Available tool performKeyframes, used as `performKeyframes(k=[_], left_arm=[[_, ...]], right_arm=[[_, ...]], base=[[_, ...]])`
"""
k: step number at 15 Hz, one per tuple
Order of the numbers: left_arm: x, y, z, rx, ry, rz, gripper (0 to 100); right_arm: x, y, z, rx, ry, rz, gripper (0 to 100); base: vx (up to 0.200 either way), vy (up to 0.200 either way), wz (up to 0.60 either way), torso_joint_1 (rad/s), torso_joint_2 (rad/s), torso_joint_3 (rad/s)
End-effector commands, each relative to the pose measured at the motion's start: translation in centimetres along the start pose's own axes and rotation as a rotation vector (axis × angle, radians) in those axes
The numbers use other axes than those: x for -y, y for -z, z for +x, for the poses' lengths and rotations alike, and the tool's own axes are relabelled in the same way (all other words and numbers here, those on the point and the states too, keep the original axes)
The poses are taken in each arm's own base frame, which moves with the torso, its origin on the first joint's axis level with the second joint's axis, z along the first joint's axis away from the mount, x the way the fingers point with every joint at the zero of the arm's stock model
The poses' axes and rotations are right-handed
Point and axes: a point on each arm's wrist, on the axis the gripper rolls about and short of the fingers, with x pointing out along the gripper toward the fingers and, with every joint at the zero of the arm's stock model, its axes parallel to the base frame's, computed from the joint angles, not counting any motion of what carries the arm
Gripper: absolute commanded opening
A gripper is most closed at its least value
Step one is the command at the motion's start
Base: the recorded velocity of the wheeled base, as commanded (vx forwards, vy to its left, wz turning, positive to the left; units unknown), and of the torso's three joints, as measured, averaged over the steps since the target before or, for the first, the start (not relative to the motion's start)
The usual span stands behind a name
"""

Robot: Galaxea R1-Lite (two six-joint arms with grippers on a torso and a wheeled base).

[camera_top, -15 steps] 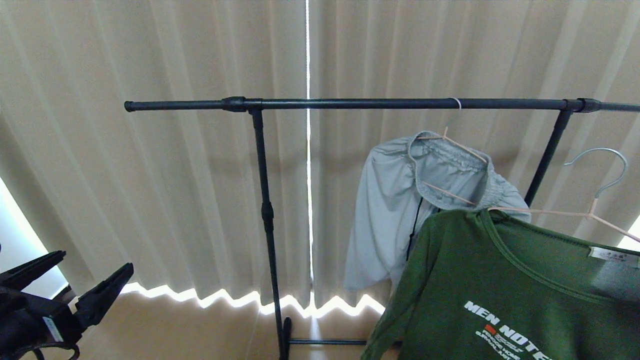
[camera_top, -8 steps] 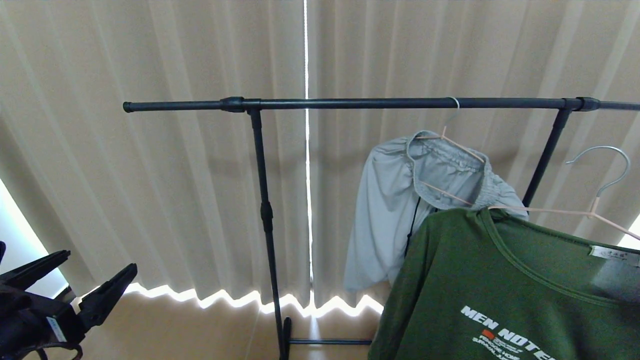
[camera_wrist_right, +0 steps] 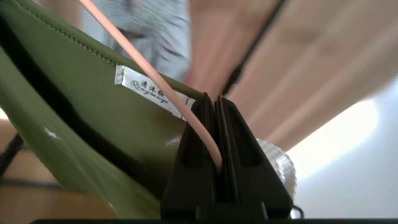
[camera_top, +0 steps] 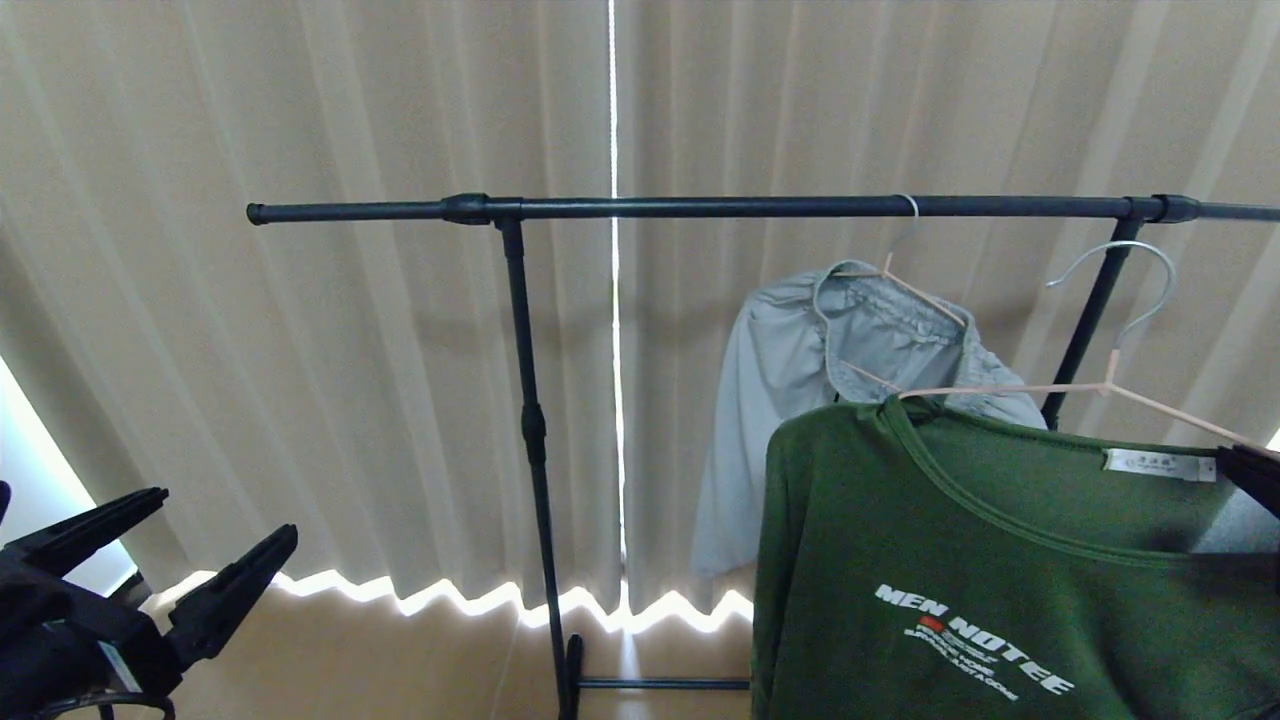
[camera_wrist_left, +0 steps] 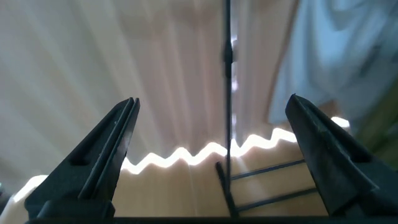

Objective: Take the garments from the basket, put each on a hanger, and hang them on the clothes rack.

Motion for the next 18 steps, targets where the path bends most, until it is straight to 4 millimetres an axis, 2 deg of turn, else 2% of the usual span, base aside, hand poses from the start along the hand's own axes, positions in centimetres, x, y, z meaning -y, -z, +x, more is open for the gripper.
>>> performKeyframes(k=[1, 3, 4, 5, 7, 12, 18], left_arm=[[0.1, -0.3, -0.3, 0.027, 0.009, 0.003, 100], [0.1, -0.5, -0.5, 0.039, 0.009, 0.007, 100], [0.1, -0.5, -0.5, 0.039, 0.010, 0.007, 100], [0.2, -0.5, -0.6, 0.043, 0.014, 0.007, 100], [0.5, -0.5, -0.8, 0.052, 0.039, 0.010, 100], [0.5, -0.4, -0.9, 0.053, 0.044, 0.012, 100], [0.8, -0.3, -1.0, 0.056, 0.067, 0.014, 100]], right_arm=[[-0.2, -1.4, 2.5, -0.039, -0.030, -0.009, 0], [-0.1, -3.6, 4.6, -0.021, -0.032, -0.013, 0], [-0.1, -3.6, 4.7, -0.021, -0.032, -0.013, 0], [-0.2, -4.3, 5.8, -0.022, -0.037, -0.015, 0], [-0.5, -4.4, 6.8, -0.039, -0.048, -0.020, 0], [-1.2, -5.0, 7.3, -0.032, -0.068, -0.030, 0], [-2.0, -5.6, 8.3, -0.029, -0.079, -0.039, 0]], base=[[0.000, 0.000, 0.00, 0.000, 0.00, 0.000], [0.000, 0.000, 0.00, 0.000, 0.00, 0.000], [0.200, 0.000, 0.00, 0.007, 0.00, -0.002], [0.200, 0.000, 0.00, 0.002, 0.00, 0.007], [0.200, 0.000, 0.00, 0.005, 0.00, 0.000], [0.200, 0.000, 0.00, 0.003, 0.00, 0.001], [0.000, 0.000, 0.00, 0.000, 0.00, 0.000]])
